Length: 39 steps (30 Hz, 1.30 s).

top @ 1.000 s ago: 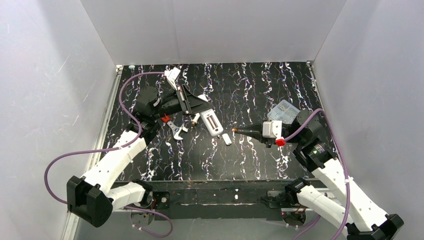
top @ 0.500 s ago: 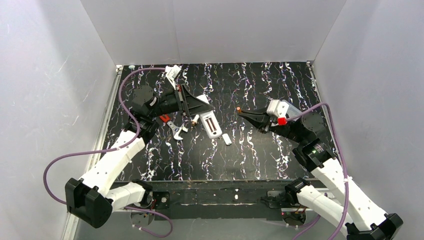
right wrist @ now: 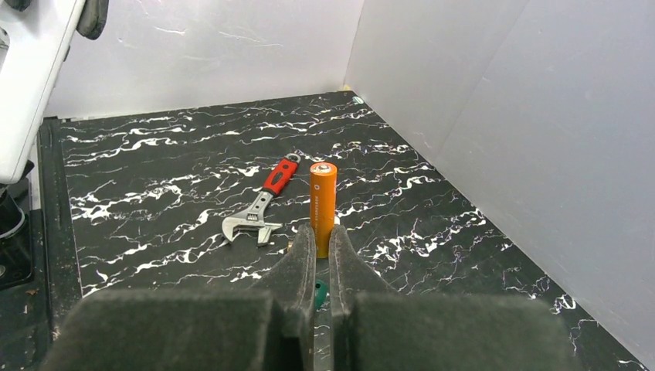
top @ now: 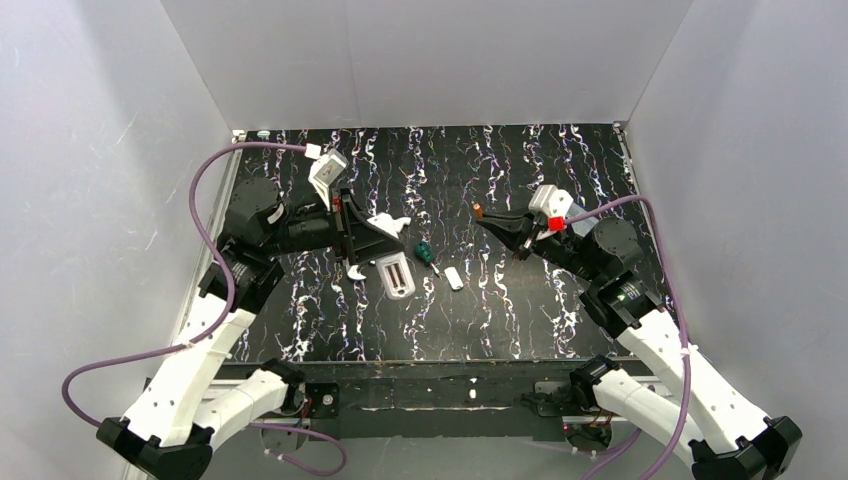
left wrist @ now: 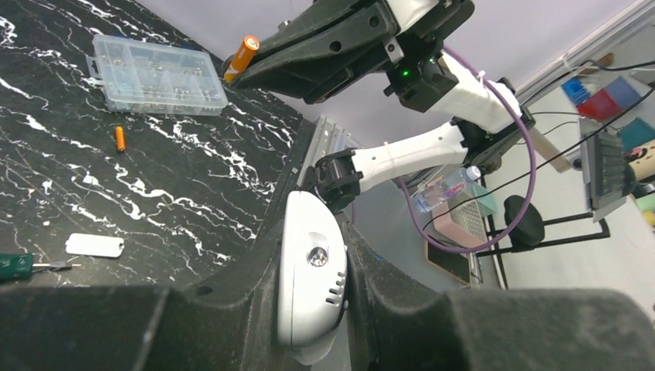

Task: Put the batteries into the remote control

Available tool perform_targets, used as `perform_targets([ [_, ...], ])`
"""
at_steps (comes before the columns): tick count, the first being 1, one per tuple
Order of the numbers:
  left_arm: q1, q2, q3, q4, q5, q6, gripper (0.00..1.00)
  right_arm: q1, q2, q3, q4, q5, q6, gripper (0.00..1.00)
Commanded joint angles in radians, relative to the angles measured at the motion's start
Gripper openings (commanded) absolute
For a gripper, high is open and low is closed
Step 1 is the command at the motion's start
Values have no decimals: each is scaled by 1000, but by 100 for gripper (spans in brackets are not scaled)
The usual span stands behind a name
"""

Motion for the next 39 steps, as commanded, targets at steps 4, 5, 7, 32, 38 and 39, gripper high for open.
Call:
perform_targets([
  [4,1,-42,43,-83,-9,136,0,3,-8,10,12,20,-1,1],
  [5,1,-43,50,-111,-13,151,0,2,-10,6,11,17,-6,1],
  [7,1,-44,58,-158,-29,179,0,3,-17,-5,26,33,-2,1],
  [32,1,44,-214,243,-574,-433,0,267,302,523,-567,320,301,1],
  [38,1,44,-244,222,-598,-515,0,300,456,680,-677,288,338,1],
  [39,1,41,-243,206,-597,-517,0,305,493,713,-702,288,335,1],
])
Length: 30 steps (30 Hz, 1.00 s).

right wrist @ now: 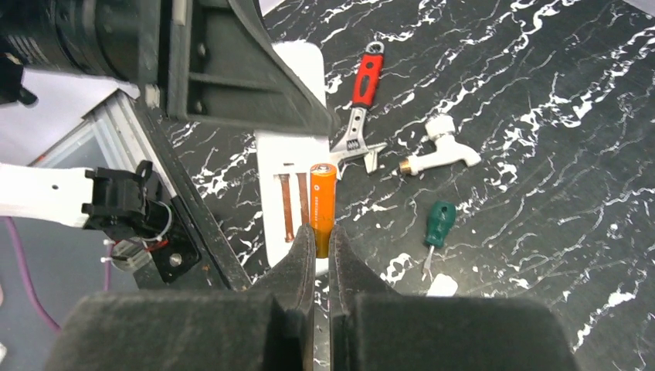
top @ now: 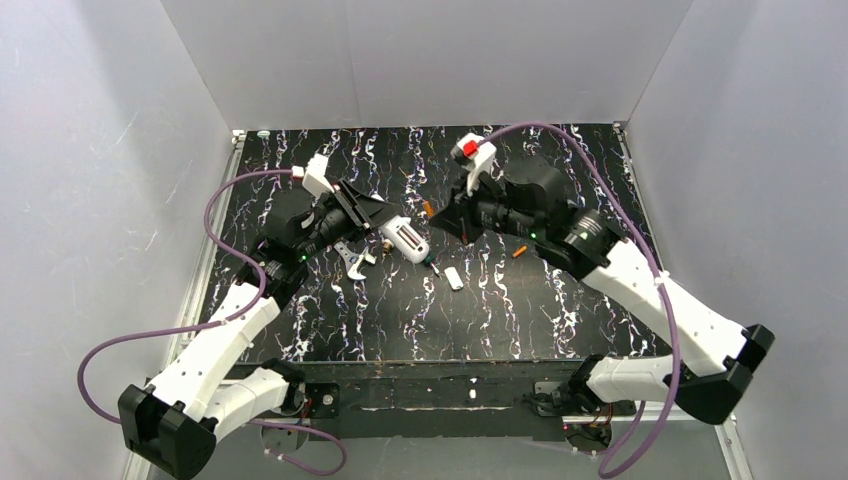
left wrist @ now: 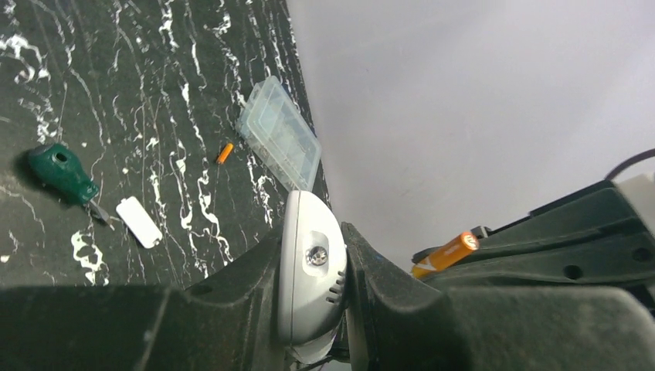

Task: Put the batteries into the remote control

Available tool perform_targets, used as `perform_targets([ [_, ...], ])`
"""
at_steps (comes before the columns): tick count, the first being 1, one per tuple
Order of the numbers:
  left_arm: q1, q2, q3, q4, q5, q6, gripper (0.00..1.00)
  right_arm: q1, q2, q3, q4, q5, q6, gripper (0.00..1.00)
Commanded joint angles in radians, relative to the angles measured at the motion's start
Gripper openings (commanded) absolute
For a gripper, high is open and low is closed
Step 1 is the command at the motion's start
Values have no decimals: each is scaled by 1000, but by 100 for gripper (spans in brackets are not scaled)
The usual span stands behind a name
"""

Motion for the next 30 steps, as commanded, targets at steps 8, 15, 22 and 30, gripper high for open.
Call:
perform_targets([
  [8,1,-51,-21,-17,-44,-68,0,62,166,192,-99,-19,31,1],
  [15,1,-46,-32,-9,-51,-100,0,89,194,184,-90,6,27,1],
  [22,1,-37,-36,2,-51,-125,0,96,212,176,-94,61,25,2],
  [30,1,-35,-39,10,-45,-130,0,100,219,172,-91,110,1,5],
])
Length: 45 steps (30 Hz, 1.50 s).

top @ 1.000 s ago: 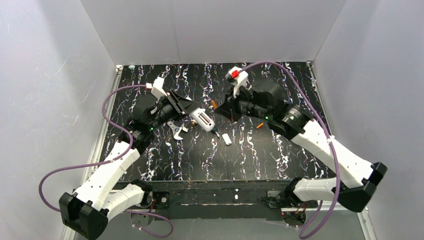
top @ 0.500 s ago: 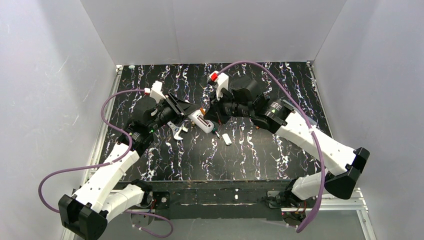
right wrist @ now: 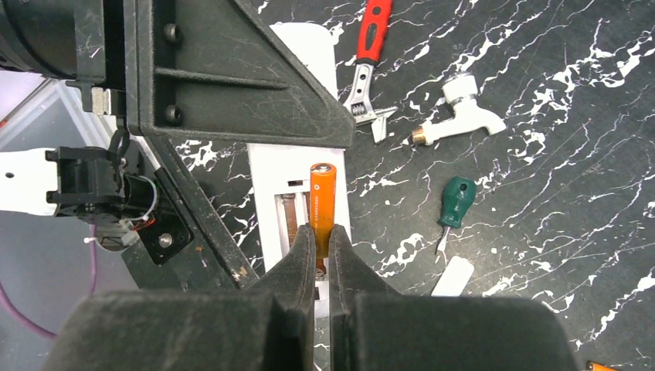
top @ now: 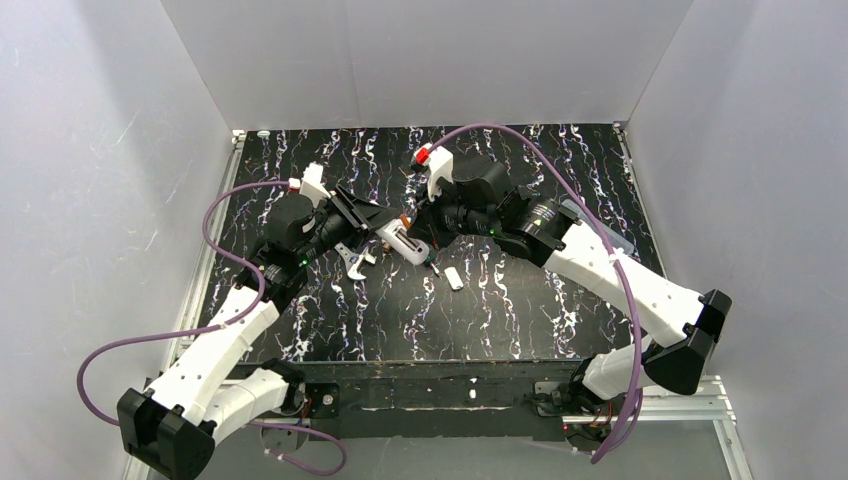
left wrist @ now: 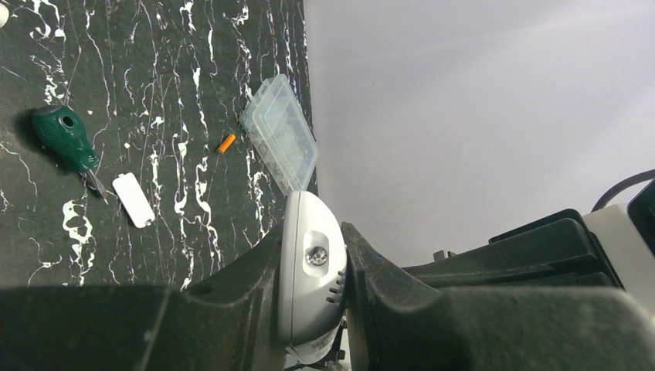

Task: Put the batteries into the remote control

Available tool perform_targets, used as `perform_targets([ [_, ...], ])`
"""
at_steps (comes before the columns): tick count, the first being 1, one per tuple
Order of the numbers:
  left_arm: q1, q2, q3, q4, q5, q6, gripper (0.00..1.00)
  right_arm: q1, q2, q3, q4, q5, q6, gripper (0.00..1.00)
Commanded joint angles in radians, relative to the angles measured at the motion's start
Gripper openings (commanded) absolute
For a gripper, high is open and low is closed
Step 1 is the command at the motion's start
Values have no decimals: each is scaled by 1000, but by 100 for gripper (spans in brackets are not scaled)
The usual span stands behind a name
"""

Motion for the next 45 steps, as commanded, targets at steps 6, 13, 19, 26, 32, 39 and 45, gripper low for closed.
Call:
perform_targets([
  [6,1,-10,-8,66,10,-9,0,11,1,10,29,39,-26,7],
  [13,1,-5,-7,62,12,-11,0,14,5,10,33,13,-33,9],
  [19,1,1,-1,61,15,-14,0,16,12,4,36,-10,-40,11],
  [26,1,1,-1,61,18,-15,0,16,19,2,32,0,-50,14],
  [32,1,2,0,62,19,-14,0,17,20,1,25,6,-53,17],
  [39,1,4,0,66,21,-16,0,17,26,2,22,5,-54,21],
  [45,1,0,-3,66,20,-17,0,16,34,3,18,0,-55,22],
])
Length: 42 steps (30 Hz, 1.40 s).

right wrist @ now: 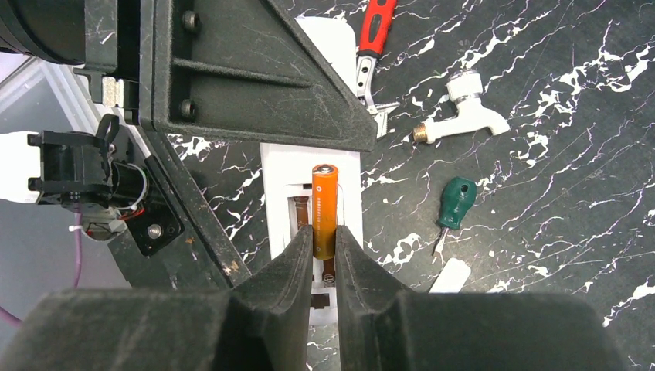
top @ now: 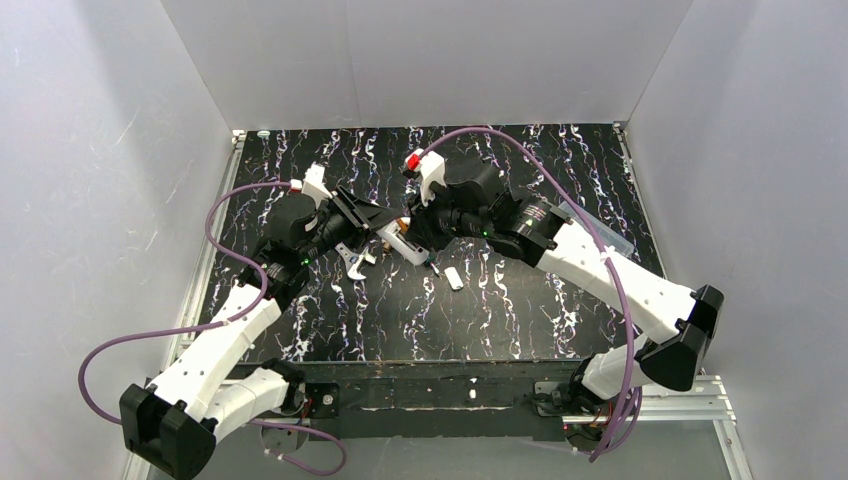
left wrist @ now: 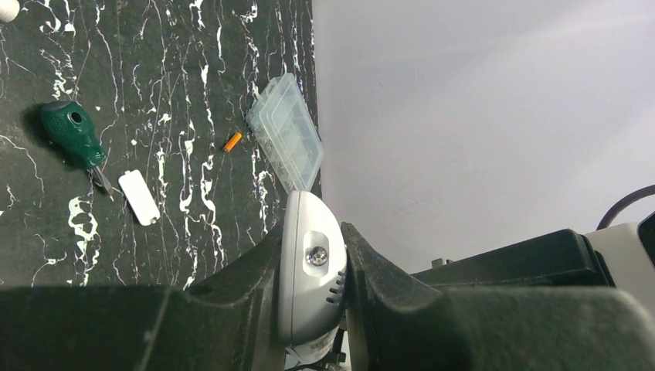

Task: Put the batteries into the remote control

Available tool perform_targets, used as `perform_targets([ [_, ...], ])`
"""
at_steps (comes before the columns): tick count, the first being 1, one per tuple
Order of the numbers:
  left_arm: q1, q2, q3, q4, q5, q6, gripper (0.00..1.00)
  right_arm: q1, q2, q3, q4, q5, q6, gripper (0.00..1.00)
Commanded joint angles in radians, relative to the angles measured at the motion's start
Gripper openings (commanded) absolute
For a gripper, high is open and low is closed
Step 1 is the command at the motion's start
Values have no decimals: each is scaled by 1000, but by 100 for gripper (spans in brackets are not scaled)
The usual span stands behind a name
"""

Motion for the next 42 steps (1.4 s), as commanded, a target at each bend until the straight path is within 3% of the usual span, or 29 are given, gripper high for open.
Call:
perform_targets([
  [1,1,-15,5,60,19,-4,0,4,10,5,15,-5,-16,22],
  [14,1,-13,5,61,18,-4,0,5,9,4,7,1,-20,30],
  [42,1,-8,3,63,19,-5,0,6,9,21,21,35,-33,35],
])
